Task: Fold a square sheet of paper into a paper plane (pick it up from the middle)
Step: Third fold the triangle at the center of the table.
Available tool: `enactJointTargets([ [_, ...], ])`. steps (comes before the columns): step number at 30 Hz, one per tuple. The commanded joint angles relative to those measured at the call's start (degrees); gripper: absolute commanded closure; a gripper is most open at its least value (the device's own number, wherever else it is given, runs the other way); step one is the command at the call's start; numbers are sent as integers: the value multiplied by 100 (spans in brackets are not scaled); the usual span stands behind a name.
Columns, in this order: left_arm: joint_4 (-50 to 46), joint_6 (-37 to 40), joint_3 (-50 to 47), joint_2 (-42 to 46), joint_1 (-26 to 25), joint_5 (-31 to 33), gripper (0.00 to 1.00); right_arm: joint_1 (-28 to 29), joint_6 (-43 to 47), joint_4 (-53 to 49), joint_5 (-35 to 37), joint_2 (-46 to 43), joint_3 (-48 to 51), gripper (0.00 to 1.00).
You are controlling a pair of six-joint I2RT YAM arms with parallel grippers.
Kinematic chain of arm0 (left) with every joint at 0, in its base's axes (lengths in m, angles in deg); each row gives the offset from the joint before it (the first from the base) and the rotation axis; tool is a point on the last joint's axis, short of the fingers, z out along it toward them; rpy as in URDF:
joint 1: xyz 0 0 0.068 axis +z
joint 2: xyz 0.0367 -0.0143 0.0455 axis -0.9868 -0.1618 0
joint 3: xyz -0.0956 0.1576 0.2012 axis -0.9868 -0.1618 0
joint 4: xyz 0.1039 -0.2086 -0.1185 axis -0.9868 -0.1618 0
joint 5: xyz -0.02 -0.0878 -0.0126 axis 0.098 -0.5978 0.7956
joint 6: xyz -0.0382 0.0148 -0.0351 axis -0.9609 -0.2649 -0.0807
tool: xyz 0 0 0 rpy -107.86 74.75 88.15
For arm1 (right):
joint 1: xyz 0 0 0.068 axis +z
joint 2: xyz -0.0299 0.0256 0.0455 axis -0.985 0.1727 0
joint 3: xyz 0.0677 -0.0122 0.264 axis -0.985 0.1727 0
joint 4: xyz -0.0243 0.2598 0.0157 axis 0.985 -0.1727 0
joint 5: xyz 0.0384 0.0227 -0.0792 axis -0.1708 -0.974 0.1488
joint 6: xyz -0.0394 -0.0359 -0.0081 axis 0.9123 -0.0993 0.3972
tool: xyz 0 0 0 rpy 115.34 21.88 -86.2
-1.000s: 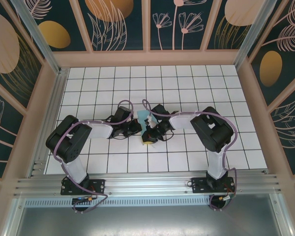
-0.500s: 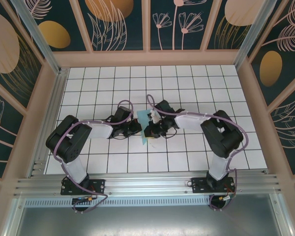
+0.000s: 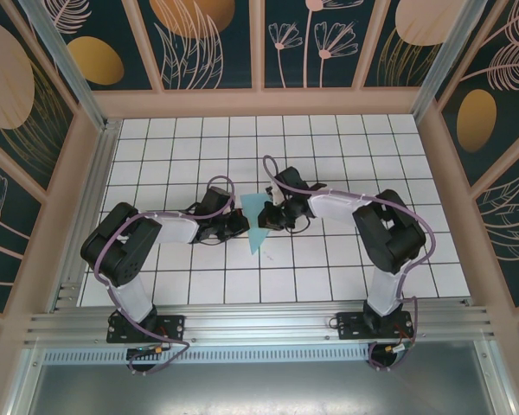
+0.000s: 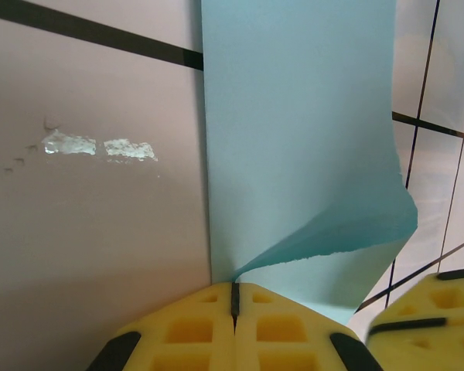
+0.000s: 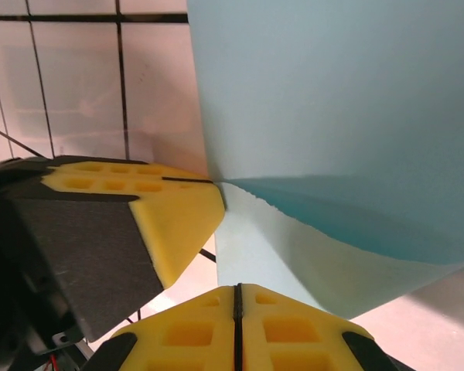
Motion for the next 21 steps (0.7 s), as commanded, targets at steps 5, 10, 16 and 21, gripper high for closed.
enactJointTargets([
  [5,-625,102,-26,-144,12,413,100,5,-221,-187,91,366,-35,89],
  [10,-728,137,14,-141,10,490,100,-125,-327,172,-141,378,180,90],
  [16,-760,167,34,-166,14,474,100,-248,-190,502,-612,396,259,89],
  [21,-774,192,39,-170,10,467,100,-510,-46,352,-494,173,210,89],
])
